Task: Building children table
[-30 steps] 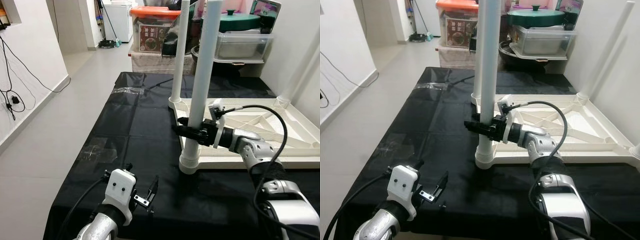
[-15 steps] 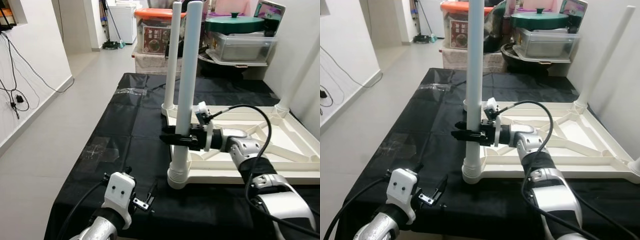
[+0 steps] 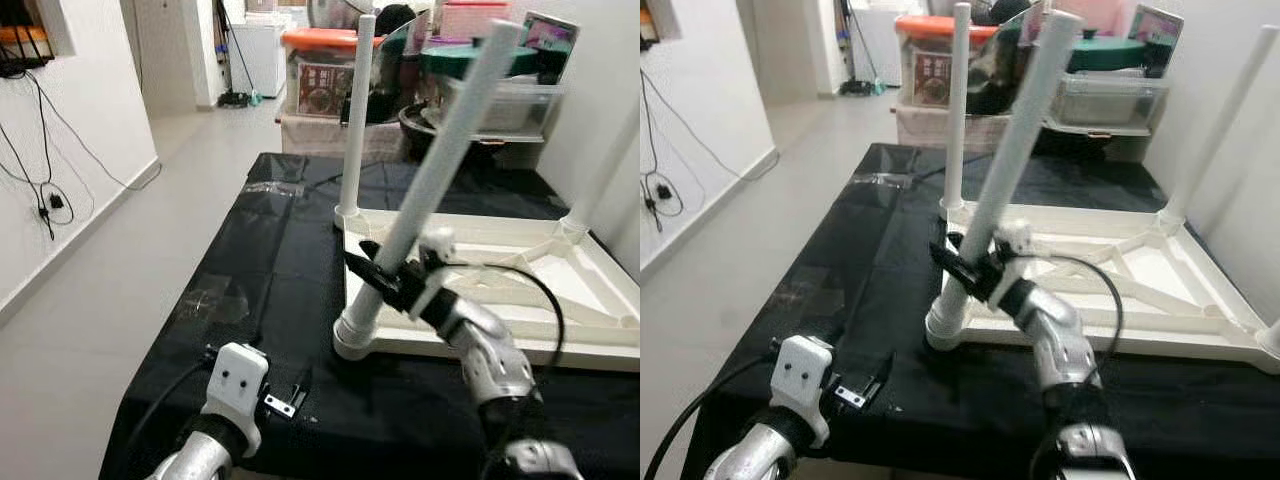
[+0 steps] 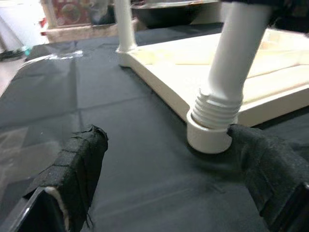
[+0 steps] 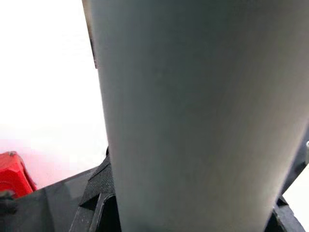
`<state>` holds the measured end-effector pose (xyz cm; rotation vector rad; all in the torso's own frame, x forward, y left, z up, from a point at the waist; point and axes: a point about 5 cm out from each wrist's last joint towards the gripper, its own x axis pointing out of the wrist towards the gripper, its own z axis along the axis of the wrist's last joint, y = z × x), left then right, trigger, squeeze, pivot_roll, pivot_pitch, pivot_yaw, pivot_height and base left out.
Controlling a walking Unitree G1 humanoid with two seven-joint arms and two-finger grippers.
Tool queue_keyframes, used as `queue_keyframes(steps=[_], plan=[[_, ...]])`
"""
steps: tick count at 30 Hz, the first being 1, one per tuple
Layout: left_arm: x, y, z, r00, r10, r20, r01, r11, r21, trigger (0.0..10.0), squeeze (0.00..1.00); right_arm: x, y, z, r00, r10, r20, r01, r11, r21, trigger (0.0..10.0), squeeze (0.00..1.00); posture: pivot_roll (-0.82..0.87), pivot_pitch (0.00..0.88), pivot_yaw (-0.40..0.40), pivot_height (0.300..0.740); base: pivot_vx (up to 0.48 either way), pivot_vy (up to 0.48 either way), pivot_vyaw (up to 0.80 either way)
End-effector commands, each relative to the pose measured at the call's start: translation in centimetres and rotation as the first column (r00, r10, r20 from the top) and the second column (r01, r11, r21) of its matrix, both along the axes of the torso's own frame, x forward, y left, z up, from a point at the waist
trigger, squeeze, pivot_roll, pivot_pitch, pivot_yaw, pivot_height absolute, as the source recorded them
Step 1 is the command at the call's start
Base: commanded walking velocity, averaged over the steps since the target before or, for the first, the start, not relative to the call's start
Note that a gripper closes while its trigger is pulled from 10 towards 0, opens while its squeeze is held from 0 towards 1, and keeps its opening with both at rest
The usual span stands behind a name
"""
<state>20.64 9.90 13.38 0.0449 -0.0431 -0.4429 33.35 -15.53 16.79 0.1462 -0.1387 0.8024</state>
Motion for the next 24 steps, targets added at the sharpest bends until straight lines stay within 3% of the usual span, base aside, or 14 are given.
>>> queue_keyframes(steps=[1,6,8,10,18,19,21,24], plan=[[0.1,0.1,-0.3,1.000,0.000,-0.012,0.000,1.000,0.003,10.0,0.00,-0.1,-0.4,-0.4,1.000,-0.025,-0.018,0.025,1.000,-0.007,0.0,0.00,0.16,0.000,-0.027,0.740,0.000,0.000,0.00],[0.1,0.1,-0.2,1.000,0.002,-0.010,-0.002,1.000,0.006,10.0,0.00,-1.0,0.7,-1.4,0.997,0.061,-0.043,-0.063,0.997,-0.033,0.0,0.00,0.16,0.000,-0.030,0.740,0.000,0.000,0.00],[0.1,0.1,-0.2,1.000,0.004,-0.009,-0.004,1.000,0.005,10.0,0.00,-0.8,1.0,-1.3,0.997,0.076,-0.032,-0.077,0.996,-0.052,0.0,0.00,0.16,0.000,-0.030,0.740,0.000,0.000,0.00],[0.1,0.1,-0.1,1.000,0.006,-0.006,-0.006,1.000,0.004,10.0,0.00,-0.8,2.0,-0.7,0.986,0.165,-0.035,-0.168,0.981,-0.096,0.0,0.00,0.16,0.007,-0.035,0.740,0.000,0.000,0.00],[-0.1,0.0,0.1,1.000,0.004,-0.003,-0.004,1.000,0.001,10.0,0.00,-0.1,3.4,-0.4,0.961,0.267,-0.072,-0.275,0.951,-0.140,0.0,0.00,0.16,0.019,-0.043,0.740,0.000,0.000,0.00],[-0.3,-0.2,0.3,1.000,0.001,-0.001,-0.001,1.000,-0.001,10.0,0.00,0.6,4.4,-0.3,0.927,0.361,-0.104,-0.374,0.913,-0.161,0.0,0.00,0.18,0.038,-0.063,0.740,0.000,0.000,0.00],[-0.3,-0.2,0.3,1.000,0.001,-0.001,-0.001,1.000,-0.001,10.0,0.00,0.6,4.4,-0.3,0.927,0.361,-0.104,-0.374,0.913,-0.161,0.0,0.00,0.18,0.038,-0.063,0.740,0.000,0.000,0.00],[-0.7,-0.5,0.6,1.000,-0.001,0.004,0.001,1.000,-0.003,10.0,0.00,1.4,5.8,0.3,0.870,0.471,-0.145,-0.489,0.860,-0.145,0.0,0.00,0.19,0.062,-0.078,0.740,0.000,0.000,0.00]])
